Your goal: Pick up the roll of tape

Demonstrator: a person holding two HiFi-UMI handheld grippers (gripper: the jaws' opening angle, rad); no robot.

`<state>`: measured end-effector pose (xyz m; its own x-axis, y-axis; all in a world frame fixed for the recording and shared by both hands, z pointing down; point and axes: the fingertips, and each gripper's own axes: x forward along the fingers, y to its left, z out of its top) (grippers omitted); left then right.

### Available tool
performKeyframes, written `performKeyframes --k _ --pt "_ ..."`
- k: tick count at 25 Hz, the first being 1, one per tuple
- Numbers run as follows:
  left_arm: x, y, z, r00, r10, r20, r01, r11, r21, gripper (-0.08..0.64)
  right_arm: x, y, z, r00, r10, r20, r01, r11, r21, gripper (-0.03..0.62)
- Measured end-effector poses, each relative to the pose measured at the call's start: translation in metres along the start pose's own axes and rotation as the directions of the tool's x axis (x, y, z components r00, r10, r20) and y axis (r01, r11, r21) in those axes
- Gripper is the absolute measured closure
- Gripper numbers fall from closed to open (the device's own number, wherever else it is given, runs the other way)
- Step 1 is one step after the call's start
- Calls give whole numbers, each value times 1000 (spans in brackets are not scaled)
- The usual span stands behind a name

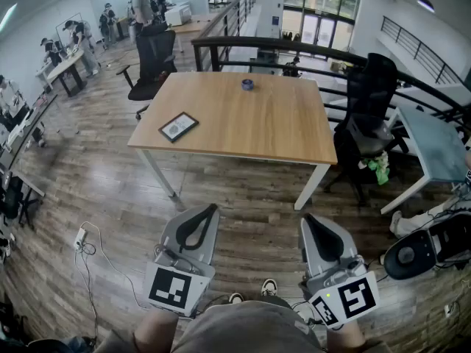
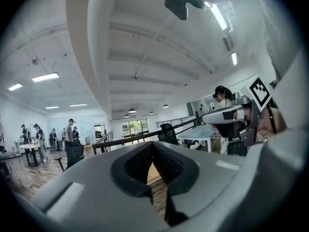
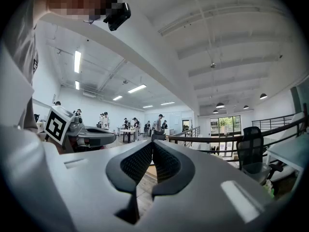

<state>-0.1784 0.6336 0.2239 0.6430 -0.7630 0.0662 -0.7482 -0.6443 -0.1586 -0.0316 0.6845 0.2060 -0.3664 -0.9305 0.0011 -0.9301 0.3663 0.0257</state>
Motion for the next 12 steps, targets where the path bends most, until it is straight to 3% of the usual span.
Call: performKeyframes --k 12 --pt "23 -8 2 999 34 -27 -34 999 4 558 6 -30 -1 999 38 -9 -38 999 -5 580"
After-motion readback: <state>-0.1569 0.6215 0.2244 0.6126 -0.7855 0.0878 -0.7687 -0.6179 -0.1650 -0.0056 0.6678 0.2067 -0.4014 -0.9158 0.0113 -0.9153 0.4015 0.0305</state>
